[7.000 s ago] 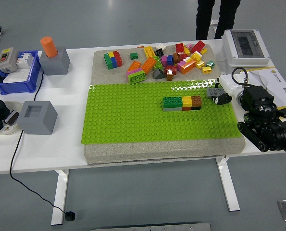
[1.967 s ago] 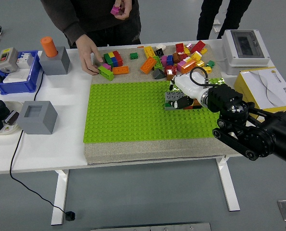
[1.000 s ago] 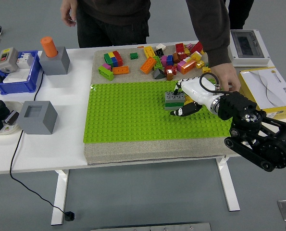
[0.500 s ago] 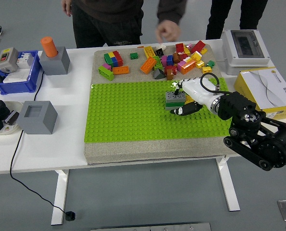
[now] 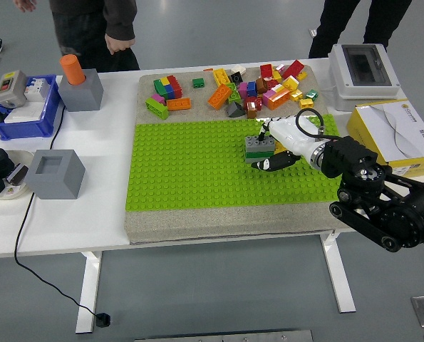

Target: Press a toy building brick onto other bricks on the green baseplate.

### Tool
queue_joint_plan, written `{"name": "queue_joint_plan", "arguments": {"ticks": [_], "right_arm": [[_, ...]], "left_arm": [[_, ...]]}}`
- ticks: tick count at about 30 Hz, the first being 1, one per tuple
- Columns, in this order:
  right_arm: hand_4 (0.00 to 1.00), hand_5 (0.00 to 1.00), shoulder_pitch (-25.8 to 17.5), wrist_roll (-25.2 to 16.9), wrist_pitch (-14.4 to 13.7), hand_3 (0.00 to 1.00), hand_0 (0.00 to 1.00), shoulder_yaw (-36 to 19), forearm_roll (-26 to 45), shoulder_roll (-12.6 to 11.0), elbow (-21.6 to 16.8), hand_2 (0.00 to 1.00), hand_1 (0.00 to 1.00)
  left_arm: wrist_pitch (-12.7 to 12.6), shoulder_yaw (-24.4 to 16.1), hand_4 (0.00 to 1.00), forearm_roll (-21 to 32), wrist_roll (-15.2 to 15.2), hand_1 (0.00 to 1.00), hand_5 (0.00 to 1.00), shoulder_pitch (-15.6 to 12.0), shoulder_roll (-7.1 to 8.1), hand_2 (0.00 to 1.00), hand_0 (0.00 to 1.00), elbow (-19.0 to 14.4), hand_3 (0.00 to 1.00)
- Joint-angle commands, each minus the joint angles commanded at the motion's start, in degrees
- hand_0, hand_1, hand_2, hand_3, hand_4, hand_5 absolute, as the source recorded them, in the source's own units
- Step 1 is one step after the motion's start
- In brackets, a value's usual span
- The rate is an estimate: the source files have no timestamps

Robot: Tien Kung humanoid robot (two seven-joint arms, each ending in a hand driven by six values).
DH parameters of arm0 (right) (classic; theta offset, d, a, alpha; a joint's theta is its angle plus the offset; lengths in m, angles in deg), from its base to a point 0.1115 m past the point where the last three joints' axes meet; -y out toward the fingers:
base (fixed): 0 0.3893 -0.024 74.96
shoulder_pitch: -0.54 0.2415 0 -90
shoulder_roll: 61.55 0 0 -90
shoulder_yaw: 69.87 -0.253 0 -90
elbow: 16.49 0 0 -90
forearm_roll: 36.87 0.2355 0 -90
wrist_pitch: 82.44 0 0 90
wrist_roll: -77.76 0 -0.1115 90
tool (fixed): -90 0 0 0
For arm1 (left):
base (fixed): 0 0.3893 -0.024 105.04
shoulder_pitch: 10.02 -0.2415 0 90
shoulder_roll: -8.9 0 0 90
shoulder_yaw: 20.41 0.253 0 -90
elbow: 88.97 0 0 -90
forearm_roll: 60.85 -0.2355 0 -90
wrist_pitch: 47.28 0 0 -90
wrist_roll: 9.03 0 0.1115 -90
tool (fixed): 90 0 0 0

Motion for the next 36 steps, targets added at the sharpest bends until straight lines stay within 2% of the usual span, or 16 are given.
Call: {"name": "queue_joint_plan", "arguments": {"ticks": [23, 36], "right_arm": [[0.865, 0.589, -0.4, -0.23, -0.01, 0.642, 0.815, 0.86, 0.77, 0.22, 1.34, 0.882, 0.836], [0.859, 0.578, -0.11, -1.34, -1.15, 0.646, 0.804, -0.3, 5.52, -1.59, -2.37, 0.873, 0.829]], "left_arm": [[-0.14, 0.09, 0.998, 0.31, 0.03, 0.801, 0.856, 0.09, -0.07, 0.775, 0.787, 0.0, 0.435], [-0.25, -0.02, 0.998, 0.55, -0.08, 0.801, 0.854, -0.43, -0.26, 0.775, 0.787, 0.0, 0.434]]}}
